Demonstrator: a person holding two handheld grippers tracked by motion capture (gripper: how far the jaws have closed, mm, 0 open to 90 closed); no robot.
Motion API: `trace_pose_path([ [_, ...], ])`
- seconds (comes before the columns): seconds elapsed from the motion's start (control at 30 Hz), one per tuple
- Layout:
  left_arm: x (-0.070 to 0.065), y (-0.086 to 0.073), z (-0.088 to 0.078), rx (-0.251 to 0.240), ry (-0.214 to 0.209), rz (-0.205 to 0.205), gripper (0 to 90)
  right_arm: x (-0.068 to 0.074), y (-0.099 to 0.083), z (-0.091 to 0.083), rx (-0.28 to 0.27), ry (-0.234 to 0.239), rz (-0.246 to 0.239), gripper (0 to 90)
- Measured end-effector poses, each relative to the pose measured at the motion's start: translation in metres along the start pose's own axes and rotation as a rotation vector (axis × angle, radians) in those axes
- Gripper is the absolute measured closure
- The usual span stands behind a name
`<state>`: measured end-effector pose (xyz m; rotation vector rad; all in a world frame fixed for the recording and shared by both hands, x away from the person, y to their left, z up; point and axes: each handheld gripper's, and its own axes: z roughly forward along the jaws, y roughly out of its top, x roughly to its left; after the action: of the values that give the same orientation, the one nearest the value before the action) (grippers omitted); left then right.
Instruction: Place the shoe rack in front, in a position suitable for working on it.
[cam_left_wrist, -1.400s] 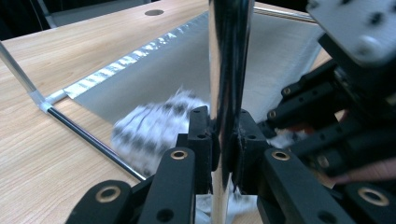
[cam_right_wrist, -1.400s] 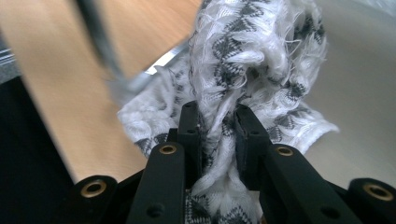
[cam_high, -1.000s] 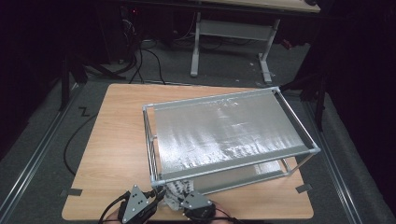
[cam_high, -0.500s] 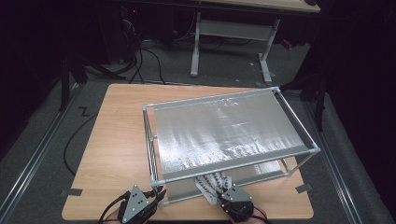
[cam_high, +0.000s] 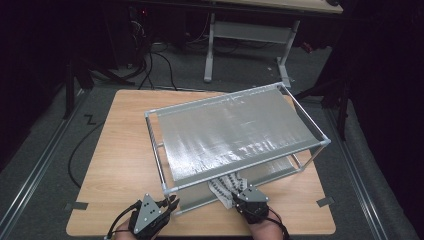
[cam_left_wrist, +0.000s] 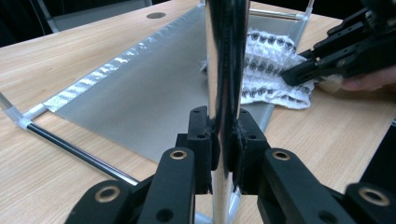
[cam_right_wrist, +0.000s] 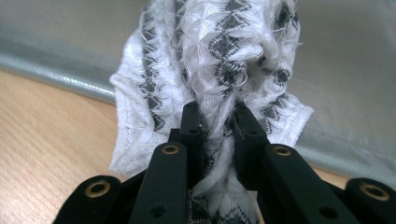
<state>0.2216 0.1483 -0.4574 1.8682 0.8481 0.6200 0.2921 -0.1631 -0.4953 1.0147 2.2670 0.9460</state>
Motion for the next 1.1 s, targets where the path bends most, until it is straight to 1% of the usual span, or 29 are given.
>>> trace_pose_path([
  [0.07,0.001,0.0,0.001,0.0,-0.001,0.001,79.5,-0.004,0.0,-0.008,-0.018,-0.006,0.007,77.3],
  [0.13,0.002,0.001,0.002,0.0,0.0,-0.001,79.5,-0.007,-0.001,-0.019,-0.049,-0.007,0.019,77.3],
  [0.23,0.004,0.001,0.003,-0.003,0.0,0.0,79.5,-0.011,-0.001,-0.037,-0.1,-0.02,0.014,77.2],
  [0.3,0.004,0.001,0.003,-0.002,0.0,0.006,79.4,-0.012,-0.001,-0.05,-0.131,-0.028,0.024,77.2],
  [0.4,0.005,0.001,0.004,-0.002,-0.002,0.01,79.3,-0.013,0.0,-0.066,-0.171,-0.046,0.01,77.1],
  [0.43,0.006,0.001,0.004,-0.002,-0.003,0.009,79.3,-0.014,0.0,-0.071,-0.185,-0.05,0.013,77.2],
  [0.63,0.008,0.002,0.006,0.0,-0.005,-0.002,79.5,-0.017,0.003,-0.101,-0.264,-0.053,0.033,77.3],
  [0.7,0.009,0.002,0.006,0.0,-0.007,-0.003,79.6,-0.018,0.005,-0.111,-0.3,-0.057,0.042,77.4],
  [0.73,0.009,0.002,0.007,0.0,-0.008,-0.005,79.6,-0.018,0.005,-0.111,-0.3,-0.057,0.042,77.4],
  [0.77,0.009,0.002,0.007,-0.001,-0.009,-0.006,79.6,-0.018,0.007,-0.116,-0.315,-0.063,0.041,77.4],
  [0.8,0.009,0.003,0.007,-0.001,-0.008,-0.007,79.7,-0.018,0.01,-0.124,-0.347,-0.074,0.039,77.6],
  [0.87,0.009,0.003,0.007,-0.001,-0.007,-0.01,79.6,-0.019,0.014,-0.131,-0.375,-0.084,0.037,77.6],
  [0.9,0.009,0.003,0.007,-0.001,-0.007,-0.01,79.7,-0.019,0.014,-0.131,-0.375,-0.084,0.037,77.6],
  [0.93,0.009,0.003,0.007,0.001,-0.009,-0.015,79.7,-0.019,0.018,-0.136,-0.405,-0.091,0.041,77.7],
  [1.0,0.008,0.003,0.007,0.001,-0.009,-0.015,79.7,-0.02,0.022,-0.141,-0.431,-0.092,0.045,77.7],
  [1.03,0.008,0.003,0.007,0.001,-0.009,-0.015,79.7,-0.02,0.022,-0.141,-0.431,-0.092,0.045,77.7],
  [1.07,0.007,0.002,0.006,0.0,-0.01,-0.015,79.8,-0.021,0.027,-0.145,-0.458,-0.094,0.045,77.7],
  [1.1,0.007,0.002,0.006,0.001,-0.012,-0.015,79.8,-0.021,0.029,-0.147,-0.47,-0.095,0.048,77.6],
])
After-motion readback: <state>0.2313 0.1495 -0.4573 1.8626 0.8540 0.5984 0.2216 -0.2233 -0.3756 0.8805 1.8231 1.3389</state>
